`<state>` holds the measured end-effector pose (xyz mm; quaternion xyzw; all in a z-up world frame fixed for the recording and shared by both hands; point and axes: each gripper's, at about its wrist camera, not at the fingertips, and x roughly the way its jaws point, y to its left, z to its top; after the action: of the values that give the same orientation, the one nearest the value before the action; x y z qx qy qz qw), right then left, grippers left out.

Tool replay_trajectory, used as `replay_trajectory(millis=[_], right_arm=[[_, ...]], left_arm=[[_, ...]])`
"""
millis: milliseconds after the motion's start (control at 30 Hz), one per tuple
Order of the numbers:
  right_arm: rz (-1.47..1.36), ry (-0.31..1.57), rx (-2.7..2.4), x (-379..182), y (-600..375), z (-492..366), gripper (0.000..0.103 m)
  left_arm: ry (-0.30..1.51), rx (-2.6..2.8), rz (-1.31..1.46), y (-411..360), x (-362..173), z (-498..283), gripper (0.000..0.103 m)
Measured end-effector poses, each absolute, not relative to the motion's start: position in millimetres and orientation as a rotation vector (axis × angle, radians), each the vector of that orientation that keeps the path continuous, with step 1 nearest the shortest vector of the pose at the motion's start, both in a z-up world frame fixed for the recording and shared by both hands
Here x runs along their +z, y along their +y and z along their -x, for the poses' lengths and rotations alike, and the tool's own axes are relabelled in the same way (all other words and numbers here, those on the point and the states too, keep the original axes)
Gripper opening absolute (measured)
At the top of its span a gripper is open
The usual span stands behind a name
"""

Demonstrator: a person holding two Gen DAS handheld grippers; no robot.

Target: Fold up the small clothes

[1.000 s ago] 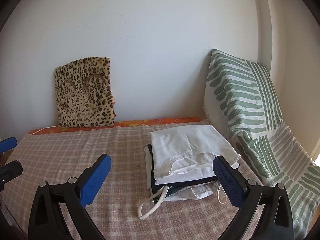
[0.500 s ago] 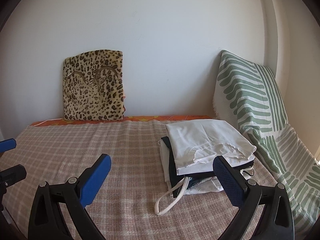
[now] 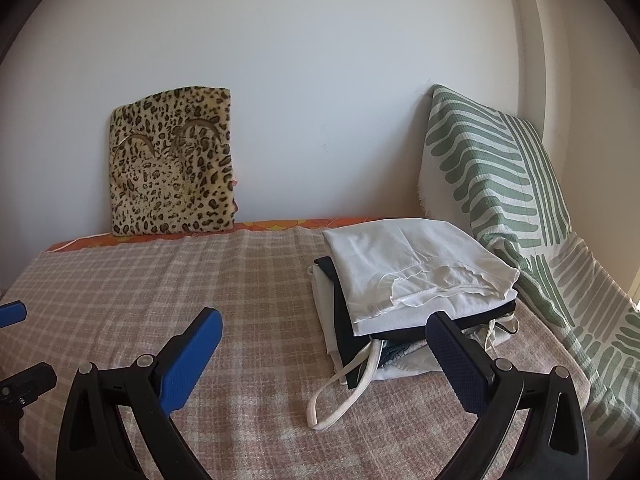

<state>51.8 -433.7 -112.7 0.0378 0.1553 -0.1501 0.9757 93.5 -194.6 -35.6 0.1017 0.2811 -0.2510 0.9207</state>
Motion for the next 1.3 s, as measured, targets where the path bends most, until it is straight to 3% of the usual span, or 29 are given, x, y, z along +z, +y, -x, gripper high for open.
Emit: replay_trajectory(millis=[1300], right_arm=[[-0.089, 0.312, -0.318, -115, -429, -49, 0.103]], left_arm=[[0.598, -0.492, -0.166, -180, -32, -94, 0.103]])
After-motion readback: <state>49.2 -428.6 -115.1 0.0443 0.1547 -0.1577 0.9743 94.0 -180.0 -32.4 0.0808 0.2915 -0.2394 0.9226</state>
